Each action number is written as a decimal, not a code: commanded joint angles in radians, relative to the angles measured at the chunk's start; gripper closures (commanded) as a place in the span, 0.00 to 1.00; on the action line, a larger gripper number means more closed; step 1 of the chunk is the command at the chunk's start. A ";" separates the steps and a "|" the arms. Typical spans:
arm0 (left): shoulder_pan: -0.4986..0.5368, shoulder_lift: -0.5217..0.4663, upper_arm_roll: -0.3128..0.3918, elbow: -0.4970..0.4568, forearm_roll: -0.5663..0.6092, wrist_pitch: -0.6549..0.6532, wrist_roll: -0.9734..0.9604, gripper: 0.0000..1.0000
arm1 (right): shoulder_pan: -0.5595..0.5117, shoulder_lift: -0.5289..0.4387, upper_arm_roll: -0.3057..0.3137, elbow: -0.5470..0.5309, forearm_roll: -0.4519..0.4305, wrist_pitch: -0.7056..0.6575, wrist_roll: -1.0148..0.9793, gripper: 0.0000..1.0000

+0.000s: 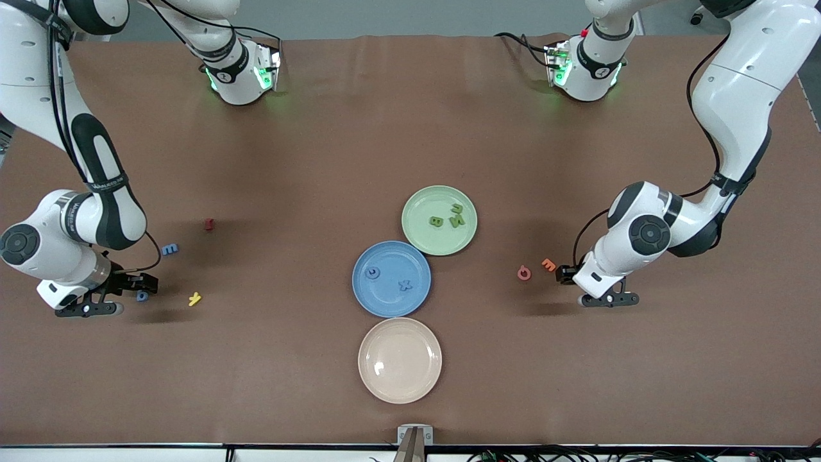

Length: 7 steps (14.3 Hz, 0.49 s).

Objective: Sort letters by color into matching plates
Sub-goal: 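Grasp the green p with the left gripper while the right gripper grasps g, then lift the green p and blue g with both grippers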

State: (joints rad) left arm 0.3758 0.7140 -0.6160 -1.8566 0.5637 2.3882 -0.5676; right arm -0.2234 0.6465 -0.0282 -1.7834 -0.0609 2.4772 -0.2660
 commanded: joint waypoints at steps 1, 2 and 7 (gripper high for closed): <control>-0.005 0.022 -0.001 0.019 0.019 0.008 0.005 0.28 | -0.030 0.019 0.024 0.022 -0.008 0.003 -0.028 0.28; -0.003 0.022 -0.001 0.017 0.019 0.008 0.005 0.28 | -0.036 0.021 0.024 0.022 -0.008 0.005 -0.045 0.36; -0.001 0.021 0.015 0.010 0.025 0.008 0.005 0.38 | -0.053 0.048 0.025 0.050 -0.007 0.005 -0.070 0.45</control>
State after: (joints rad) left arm 0.3761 0.7294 -0.6071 -1.8554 0.5664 2.3921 -0.5676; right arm -0.2471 0.6690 -0.0272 -1.7680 -0.0608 2.4787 -0.3135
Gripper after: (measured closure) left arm 0.335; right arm 0.458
